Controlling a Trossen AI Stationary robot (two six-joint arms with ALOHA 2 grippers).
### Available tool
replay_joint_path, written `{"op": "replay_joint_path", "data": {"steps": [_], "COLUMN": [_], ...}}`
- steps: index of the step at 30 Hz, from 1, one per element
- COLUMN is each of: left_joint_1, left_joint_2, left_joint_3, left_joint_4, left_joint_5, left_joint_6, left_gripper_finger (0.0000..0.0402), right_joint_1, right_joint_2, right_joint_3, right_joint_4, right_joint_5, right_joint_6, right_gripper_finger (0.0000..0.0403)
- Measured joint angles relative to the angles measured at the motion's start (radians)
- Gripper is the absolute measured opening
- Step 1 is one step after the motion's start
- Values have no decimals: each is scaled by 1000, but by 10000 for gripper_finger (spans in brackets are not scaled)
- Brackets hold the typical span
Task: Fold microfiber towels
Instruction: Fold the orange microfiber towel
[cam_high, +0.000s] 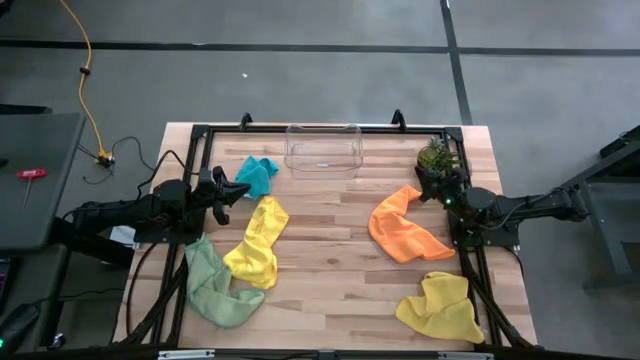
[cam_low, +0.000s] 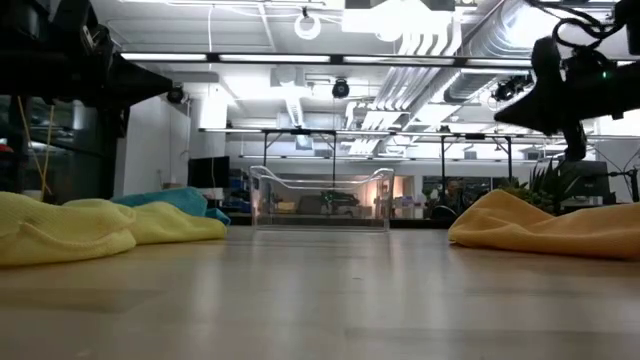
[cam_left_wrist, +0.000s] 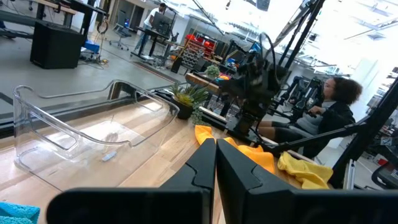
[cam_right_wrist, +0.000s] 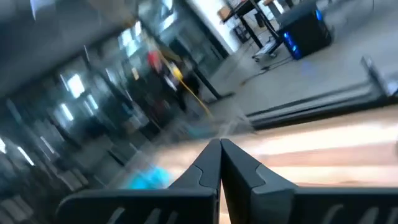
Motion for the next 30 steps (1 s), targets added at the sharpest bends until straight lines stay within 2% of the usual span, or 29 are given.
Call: {"op": "replay_joint_path", "data": {"steps": [6, 8, 11, 14, 16, 20, 26, 30], "left_joint_1": [0, 0, 0, 0, 0, 0, 0, 0], "left_joint_2": [0, 0, 0, 0, 0, 0, 0, 0], "left_joint_3": [0, 0, 0, 0, 0, 0, 0, 0], "left_joint_4": [0, 0, 0, 0, 0, 0, 0, 16], "left_joint_5": [0, 0, 0, 0, 0, 0, -1, 8], "left_joint_6": [0, 0, 0, 0, 0, 0, 0, -34], "left_gripper_finger": [3, 3, 3, 3, 3, 3, 3, 3], "right_joint_1": [0, 0, 0, 0, 0, 0, 0, -27], "right_joint_2": [1, 4, 27, 81, 137, 284, 529, 647], "right_joint_3": [0, 0, 18, 121, 213, 417, 674, 811], "right_joint_4": [37, 118, 267, 252, 143, -195, -636, -918], "right_joint_5": [47, -2, -168, -254, -219, -145, -94, -132], "right_joint_6": [196, 233, 89, -28, -44, 20, 234, 452], "right_gripper_finger": [0, 0, 0, 0, 0, 0, 0, 0]}}
